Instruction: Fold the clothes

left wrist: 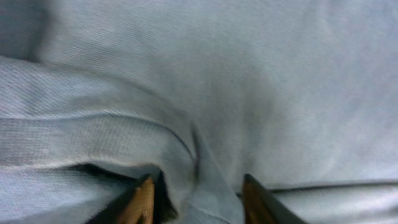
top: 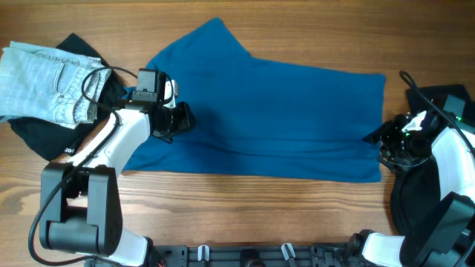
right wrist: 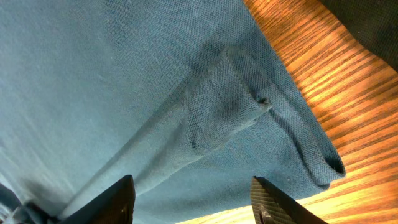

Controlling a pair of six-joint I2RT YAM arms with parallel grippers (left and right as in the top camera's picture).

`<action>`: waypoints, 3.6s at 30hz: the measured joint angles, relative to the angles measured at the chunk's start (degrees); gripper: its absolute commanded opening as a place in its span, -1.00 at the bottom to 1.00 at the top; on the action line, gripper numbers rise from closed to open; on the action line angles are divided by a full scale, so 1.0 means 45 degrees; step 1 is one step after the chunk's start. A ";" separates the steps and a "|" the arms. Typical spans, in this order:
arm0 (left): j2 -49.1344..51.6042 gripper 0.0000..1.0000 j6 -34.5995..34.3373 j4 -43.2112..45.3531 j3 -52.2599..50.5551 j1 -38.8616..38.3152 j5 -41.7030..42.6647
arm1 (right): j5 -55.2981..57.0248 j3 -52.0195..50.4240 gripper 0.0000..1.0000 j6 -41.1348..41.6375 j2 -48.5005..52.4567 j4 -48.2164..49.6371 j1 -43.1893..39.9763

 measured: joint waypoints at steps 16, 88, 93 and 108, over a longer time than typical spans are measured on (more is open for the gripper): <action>-0.0845 -0.50 0.0087 -0.1729 0.0398 -0.0015 -0.0355 | 0.0024 0.0000 0.25 -0.0068 0.0000 0.0000 0.0000; 0.0092 -0.92 0.1166 -0.0962 -0.0364 -0.2492 0.0729 | -0.1059 -0.4386 -0.91 0.2069 -0.0097 0.4401 0.1724; 0.0102 -0.79 0.1180 -0.0894 -0.0369 -0.2492 0.0724 | -0.2963 -0.4512 -0.81 0.2506 -0.0097 0.8772 0.1749; 0.0107 -0.92 0.1360 -0.1253 -0.0384 -0.2545 0.0719 | -0.4192 -0.4410 -0.91 -0.0792 -0.0097 0.6047 0.1749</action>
